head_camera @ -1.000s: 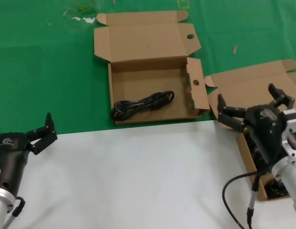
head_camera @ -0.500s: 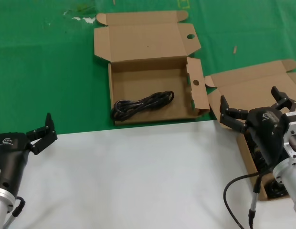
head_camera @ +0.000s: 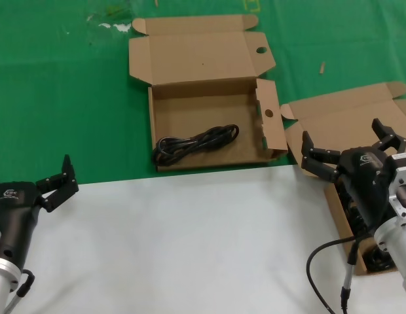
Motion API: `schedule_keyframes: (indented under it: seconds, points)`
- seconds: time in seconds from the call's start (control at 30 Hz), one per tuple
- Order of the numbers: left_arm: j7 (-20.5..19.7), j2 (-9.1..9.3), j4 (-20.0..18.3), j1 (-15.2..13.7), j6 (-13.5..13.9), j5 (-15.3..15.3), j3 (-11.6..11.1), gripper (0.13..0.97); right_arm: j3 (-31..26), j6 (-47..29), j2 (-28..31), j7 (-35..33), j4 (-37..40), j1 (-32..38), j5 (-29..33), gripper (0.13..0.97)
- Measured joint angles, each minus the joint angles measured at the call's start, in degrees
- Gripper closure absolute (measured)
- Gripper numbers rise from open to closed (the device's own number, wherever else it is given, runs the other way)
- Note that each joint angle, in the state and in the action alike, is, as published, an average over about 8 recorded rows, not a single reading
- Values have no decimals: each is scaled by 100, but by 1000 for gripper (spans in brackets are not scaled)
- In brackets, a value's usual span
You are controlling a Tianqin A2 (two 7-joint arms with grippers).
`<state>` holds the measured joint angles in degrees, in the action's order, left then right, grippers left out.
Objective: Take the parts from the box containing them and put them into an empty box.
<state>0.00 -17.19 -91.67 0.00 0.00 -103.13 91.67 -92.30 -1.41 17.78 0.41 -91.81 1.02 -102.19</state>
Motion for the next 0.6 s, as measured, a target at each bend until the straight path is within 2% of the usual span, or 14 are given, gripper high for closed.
schedule_keyframes:
  seconds: [0.6]
  points:
    - [0, 0, 0, 0, 0, 0, 0, 132, 0, 0, 0, 0, 0, 0, 0, 129]
